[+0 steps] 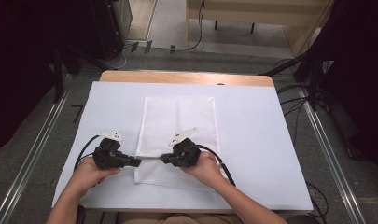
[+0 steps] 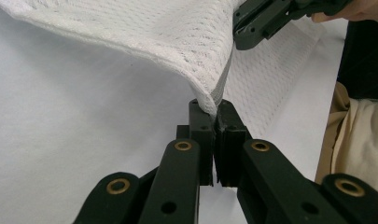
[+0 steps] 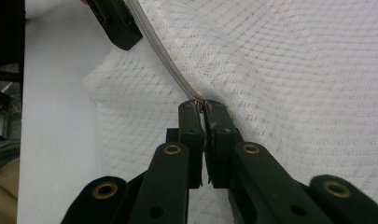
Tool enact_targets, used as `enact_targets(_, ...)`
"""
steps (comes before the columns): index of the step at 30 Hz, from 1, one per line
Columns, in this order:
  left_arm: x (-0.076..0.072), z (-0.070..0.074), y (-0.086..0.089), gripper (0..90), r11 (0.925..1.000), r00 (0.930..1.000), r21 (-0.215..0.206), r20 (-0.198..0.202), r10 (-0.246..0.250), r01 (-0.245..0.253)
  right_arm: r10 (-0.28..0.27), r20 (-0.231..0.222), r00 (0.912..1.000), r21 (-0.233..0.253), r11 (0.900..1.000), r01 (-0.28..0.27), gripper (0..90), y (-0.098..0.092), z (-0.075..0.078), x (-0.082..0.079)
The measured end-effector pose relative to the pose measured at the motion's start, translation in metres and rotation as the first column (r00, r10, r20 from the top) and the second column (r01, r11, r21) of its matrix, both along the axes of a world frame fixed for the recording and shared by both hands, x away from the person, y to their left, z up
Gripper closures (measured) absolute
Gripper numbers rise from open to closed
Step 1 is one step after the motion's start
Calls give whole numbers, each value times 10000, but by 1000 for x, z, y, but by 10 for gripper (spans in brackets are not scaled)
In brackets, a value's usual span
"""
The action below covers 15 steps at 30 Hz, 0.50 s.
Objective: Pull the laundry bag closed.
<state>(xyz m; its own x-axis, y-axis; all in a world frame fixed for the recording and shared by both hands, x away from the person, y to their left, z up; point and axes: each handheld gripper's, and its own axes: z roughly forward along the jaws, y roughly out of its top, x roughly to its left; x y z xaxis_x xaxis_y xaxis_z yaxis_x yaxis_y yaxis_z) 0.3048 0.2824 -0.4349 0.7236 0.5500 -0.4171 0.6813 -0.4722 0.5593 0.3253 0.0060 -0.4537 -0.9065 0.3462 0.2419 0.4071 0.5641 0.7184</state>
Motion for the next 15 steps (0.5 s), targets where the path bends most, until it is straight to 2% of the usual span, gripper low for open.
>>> enact_targets(15,1,0,2,882,10000,10000,77,-25,28,-27,12,26,10000,-157,9999,-11,879,-8,2,-1)
